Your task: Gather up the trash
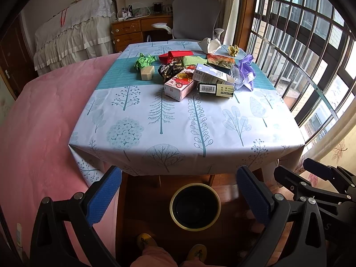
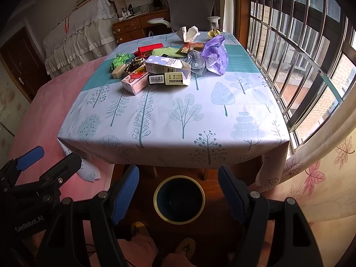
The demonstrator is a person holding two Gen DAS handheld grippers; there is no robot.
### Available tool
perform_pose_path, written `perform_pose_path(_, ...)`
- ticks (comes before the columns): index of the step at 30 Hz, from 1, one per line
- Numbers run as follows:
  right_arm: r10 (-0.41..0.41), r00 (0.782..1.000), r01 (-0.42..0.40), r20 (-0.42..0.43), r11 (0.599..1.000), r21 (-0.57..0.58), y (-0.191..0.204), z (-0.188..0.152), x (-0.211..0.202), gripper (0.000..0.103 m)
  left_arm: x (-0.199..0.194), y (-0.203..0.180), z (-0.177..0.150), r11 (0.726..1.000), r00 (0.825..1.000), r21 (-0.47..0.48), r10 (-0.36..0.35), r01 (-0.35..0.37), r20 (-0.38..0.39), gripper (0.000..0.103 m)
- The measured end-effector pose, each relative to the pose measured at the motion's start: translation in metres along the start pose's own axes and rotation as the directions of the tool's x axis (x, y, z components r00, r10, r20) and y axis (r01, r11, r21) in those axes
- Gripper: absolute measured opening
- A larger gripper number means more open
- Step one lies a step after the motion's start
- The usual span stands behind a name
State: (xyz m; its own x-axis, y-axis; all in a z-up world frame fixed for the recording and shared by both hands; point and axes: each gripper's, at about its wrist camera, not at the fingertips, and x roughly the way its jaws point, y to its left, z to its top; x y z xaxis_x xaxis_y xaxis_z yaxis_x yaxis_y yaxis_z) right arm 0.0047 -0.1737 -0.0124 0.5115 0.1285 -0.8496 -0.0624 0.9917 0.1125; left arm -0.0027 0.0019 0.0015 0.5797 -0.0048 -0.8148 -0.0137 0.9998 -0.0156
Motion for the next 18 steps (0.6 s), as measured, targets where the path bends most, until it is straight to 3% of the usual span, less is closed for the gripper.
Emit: perform_pose_path(18,0.015,1.0,-0.015,0.007,1.0,0.002,-0.006,-0.007,-0.005,0.074,-0.013,0.004,-0.012,1.0,1.0,0.01,0.004,-0.004,0.02,0.102)
